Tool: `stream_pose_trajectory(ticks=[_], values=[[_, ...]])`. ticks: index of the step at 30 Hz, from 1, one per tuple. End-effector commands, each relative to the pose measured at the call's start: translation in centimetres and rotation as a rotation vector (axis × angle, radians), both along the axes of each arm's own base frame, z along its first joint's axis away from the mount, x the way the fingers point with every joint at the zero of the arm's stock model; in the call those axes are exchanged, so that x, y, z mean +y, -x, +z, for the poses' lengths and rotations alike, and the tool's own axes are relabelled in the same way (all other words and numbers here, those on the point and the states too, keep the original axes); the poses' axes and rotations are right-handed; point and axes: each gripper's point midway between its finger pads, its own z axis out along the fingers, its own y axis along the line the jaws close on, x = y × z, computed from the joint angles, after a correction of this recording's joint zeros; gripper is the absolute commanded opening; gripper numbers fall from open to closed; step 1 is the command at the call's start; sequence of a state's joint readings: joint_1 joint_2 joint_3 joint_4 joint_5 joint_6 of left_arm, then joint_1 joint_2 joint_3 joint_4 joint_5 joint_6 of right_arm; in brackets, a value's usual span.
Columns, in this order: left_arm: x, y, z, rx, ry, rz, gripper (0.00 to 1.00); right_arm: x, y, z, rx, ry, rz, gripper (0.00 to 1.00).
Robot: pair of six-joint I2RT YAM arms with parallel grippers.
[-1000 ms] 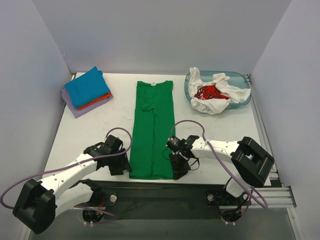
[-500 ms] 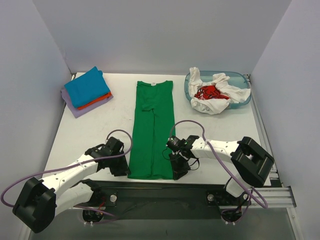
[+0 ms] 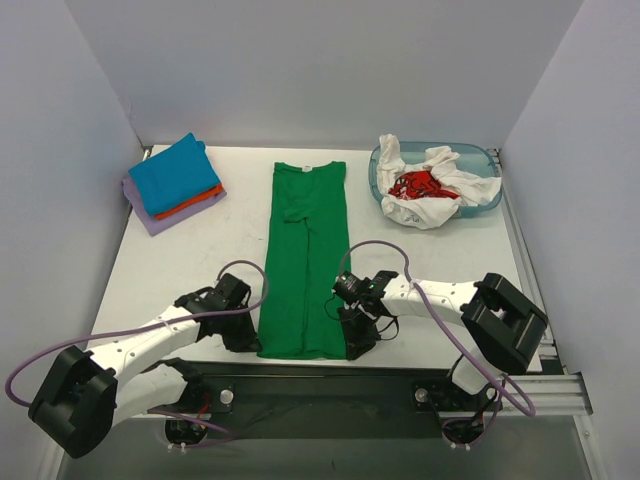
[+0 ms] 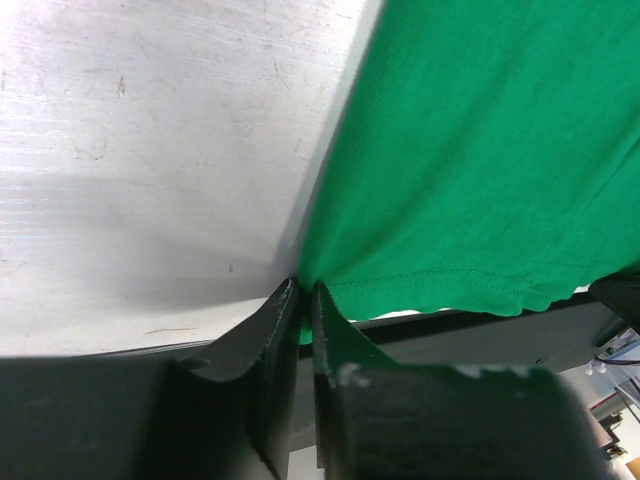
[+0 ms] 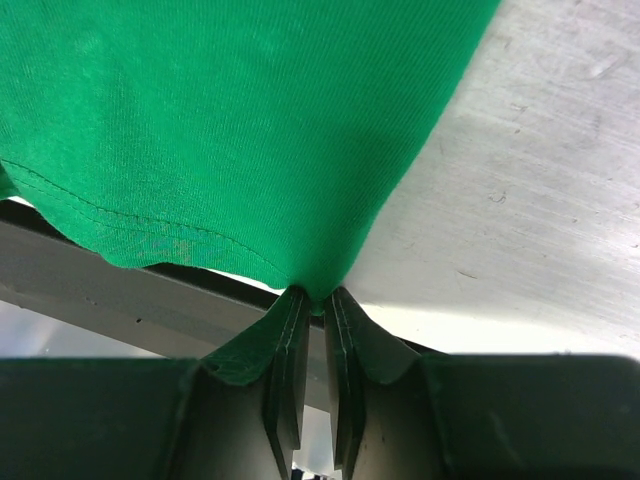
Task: Fold and stack the t-shirts
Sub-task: Grab the bottom of the folded rectangular tshirt with both arms, then fold the folded rectangular tshirt in 1/3 of the way
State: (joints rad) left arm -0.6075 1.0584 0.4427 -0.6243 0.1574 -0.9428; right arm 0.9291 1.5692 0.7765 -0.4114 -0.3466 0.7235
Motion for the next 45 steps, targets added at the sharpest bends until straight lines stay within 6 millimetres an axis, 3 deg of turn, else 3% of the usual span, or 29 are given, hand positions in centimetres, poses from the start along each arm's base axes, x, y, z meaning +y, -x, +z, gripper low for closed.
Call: stream_pose_trajectory(ticks=[1, 5, 7, 17, 27, 35, 45], values=[[0.5, 0.2, -0.1, 0.011, -0.042, -0.001, 0.17, -0.8, 0.4, -0.3, 0.028, 0.040, 0.009, 0.13], [0.1, 0.0, -0.1, -0.001, -0.018, -0.018, 0.00, -0.6, 0.4, -0.1, 0.030, 0.030, 0.013, 0.05], [0.0, 0.0, 0.0, -0.002, -0.011, -0.023, 0.00, -0.5, 0.3, 0.0, 0.023, 0.026, 0.011, 0.00], [0.7, 0.3, 1.0, -0.002, -0.041, -0.023, 0.00, -1.1, 0.6, 1.7, 0.016, 0.024, 0.010, 0.00], [0.2, 1.0, 4.0, -0.023, -0.020, -0.043, 0.00, -1.3, 1.5, 3.5, 0.032, 0.003, 0.012, 0.00], [0.4, 2.7, 5.8, -0.012, 0.018, -0.043, 0.00, -1.0, 2.3, 5.4, 0.032, -0.032, 0.004, 0.00], [1.1, 5.5, 8.9, 0.007, 0.078, -0.026, 0.00, -1.6, 5.0, 8.8, 0.062, -0.042, -0.027, 0.00]])
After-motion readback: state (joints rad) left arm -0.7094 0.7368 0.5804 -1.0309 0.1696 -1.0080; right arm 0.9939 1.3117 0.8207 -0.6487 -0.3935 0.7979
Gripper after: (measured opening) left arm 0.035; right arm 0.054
